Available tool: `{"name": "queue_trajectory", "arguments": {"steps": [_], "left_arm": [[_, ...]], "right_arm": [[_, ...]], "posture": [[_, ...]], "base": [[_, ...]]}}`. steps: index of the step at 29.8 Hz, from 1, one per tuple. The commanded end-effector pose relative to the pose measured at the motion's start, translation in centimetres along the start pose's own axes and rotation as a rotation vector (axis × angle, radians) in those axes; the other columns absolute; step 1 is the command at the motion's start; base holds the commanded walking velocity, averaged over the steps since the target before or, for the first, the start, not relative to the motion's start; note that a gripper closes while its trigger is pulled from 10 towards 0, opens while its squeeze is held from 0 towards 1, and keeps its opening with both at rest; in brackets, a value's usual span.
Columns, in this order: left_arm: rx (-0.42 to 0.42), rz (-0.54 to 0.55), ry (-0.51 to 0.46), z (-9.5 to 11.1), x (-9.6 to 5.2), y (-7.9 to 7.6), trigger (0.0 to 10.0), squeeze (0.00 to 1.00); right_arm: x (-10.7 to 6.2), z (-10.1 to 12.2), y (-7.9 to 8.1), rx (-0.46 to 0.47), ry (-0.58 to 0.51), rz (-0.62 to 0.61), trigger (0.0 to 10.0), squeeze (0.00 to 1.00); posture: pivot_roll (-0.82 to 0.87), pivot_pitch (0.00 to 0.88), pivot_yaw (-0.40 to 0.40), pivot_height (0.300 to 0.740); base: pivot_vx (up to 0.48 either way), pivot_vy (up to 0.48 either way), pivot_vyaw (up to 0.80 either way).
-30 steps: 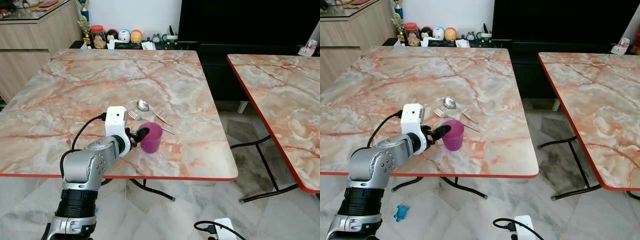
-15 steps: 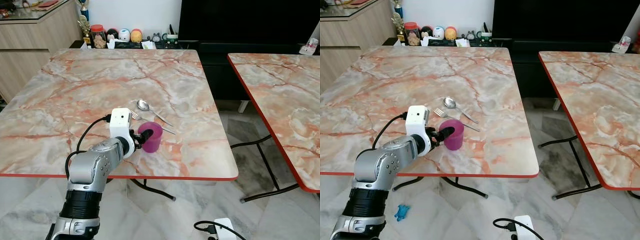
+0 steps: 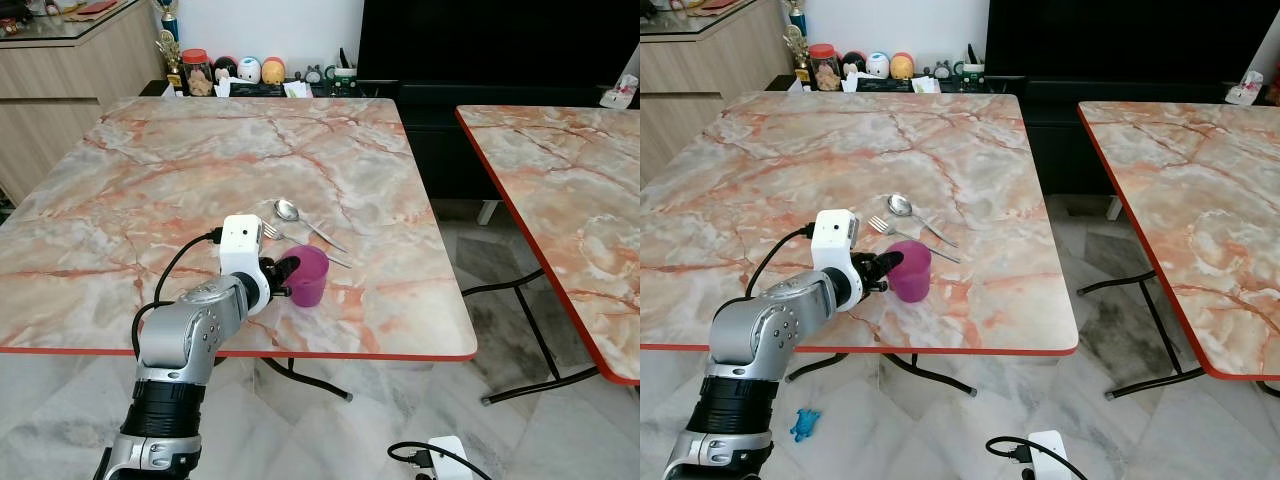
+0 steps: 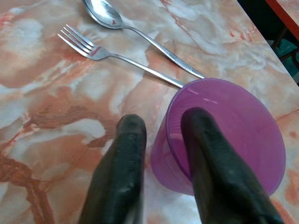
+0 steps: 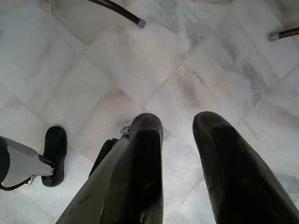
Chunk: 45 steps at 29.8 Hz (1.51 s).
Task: Setting the table
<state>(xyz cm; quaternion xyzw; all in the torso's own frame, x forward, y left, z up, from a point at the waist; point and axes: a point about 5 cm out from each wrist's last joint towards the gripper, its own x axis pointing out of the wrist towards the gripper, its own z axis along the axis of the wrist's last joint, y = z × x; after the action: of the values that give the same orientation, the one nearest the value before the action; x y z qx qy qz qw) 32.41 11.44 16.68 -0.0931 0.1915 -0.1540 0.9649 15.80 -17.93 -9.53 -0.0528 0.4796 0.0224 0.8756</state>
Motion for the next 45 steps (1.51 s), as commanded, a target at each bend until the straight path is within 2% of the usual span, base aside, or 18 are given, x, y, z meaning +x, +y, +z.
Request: {"name": "queue_trajectory", "arguments": {"steps": [1,27,29,30,31,32,33,35,36,37,38,39,41,43,45], "left_arm": [[0.004,0.01,0.002,0.0,0.1,0.1,0.0,0.0],[0.024,-0.006,-0.004,0.0,0.0,0.0,0.0,0.0],[0.024,-0.021,-0.058,0.4,-0.2,-0.1,0.0,0.0],[0.024,-0.058,-0.141,1.1,-0.5,-0.4,0.0,0.0],[0.024,-0.058,-0.141,1.1,-0.5,-0.4,0.0,0.0],[0.013,-0.072,-0.189,1.5,-0.7,-0.5,1.6,0.0],[0.011,-0.067,-0.261,1.8,-1.1,-0.4,10.0,0.0],[0.011,-0.067,-0.261,1.8,-1.1,-0.4,10.0,0.0],[0.023,-0.02,-0.385,2.1,-2.0,0.5,10.0,0.0],[0.023,-0.02,-0.385,2.1,-2.0,0.5,10.0,0.0],[0.044,0.025,-0.434,2.0,-2.6,1.1,10.0,0.0],[0.102,0.12,-0.508,1.5,-3.5,2.6,10.0,0.0],[0.124,0.16,-0.531,1.2,-3.9,3.2,10.0,0.0],[0.142,0.243,-0.591,1.0,-5.0,4.5,10.0,0.0],[0.163,0.304,-0.598,0.5,-5.5,5.5,10.0,0.0]], "right_arm": [[0.0,0.0,-0.1,0.0,0.0,-0.003,10.0,0.0],[0.0,0.1,-0.1,-0.002,-0.002,-0.001,10.0,0.0],[0.0,0.1,-0.1,-0.002,-0.002,-0.001,10.0,0.0],[0.0,0.1,-0.1,-0.001,-0.002,-0.001,10.0,0.0],[0.0,0.1,-0.1,-0.001,-0.002,-0.001,10.0,0.0],[0.0,0.1,-0.1,-0.001,-0.001,-0.001,10.0,0.0],[0.0,0.1,-0.1,-0.002,-0.002,-0.001,10.0,0.0],[0.0,0.1,-0.1,-0.002,-0.002,-0.001,10.0,0.0],[0.0,0.1,-0.1,-0.002,-0.002,-0.002,10.0,0.0],[0.0,0.1,-0.1,-0.002,-0.002,-0.002,10.0,0.0],[0.0,0.1,-0.1,-0.002,-0.002,-0.002,10.0,0.0],[0.0,0.1,-0.2,-0.002,-0.003,-0.003,10.0,0.0],[0.0,0.1,-0.2,-0.002,-0.003,-0.003,10.0,0.0],[0.0,0.0,-0.3,-0.003,-0.004,-0.004,10.0,0.0],[0.0,0.0,-0.3,-0.003,-0.008,-0.012,10.0,0.0]], "posture": [[0.14,0.008,-0.018,0.74],[0.14,0.003,-0.019,0.74],[0.14,0.002,-0.021,0.74],[0.14,0.002,-0.021,0.74],[0.14,0.002,-0.021,0.74],[0.15,0.001,-0.022,0.74],[0.15,0.0,-0.023,0.74],[0.15,0.0,-0.023,0.74],[0.14,0.0,-0.024,0.74],[0.14,0.0,-0.024,0.74],[0.14,0.0,-0.025,0.74],[0.15,0.0,-0.028,0.74],[0.15,0.0,-0.03,0.74],[0.15,0.0,-0.031,0.74],[0.15,0.0,-0.031,0.74]], "base": [[0.0,0.0,0.0],[0.0,0.0,0.0],[0.0,0.0,0.0],[0.0,0.0,0.0],[0.0,0.0,0.0],[0.0,0.0,0.0],[0.0,0.0,0.0],[0.0,0.0,0.0],[0.0,0.0,0.0],[0.0,0.0,0.0],[0.0,0.0,0.0],[0.0,0.0,0.0],[0.0,0.0,0.0],[0.0,0.0,0.0],[0.0,0.0,0.0]]}}
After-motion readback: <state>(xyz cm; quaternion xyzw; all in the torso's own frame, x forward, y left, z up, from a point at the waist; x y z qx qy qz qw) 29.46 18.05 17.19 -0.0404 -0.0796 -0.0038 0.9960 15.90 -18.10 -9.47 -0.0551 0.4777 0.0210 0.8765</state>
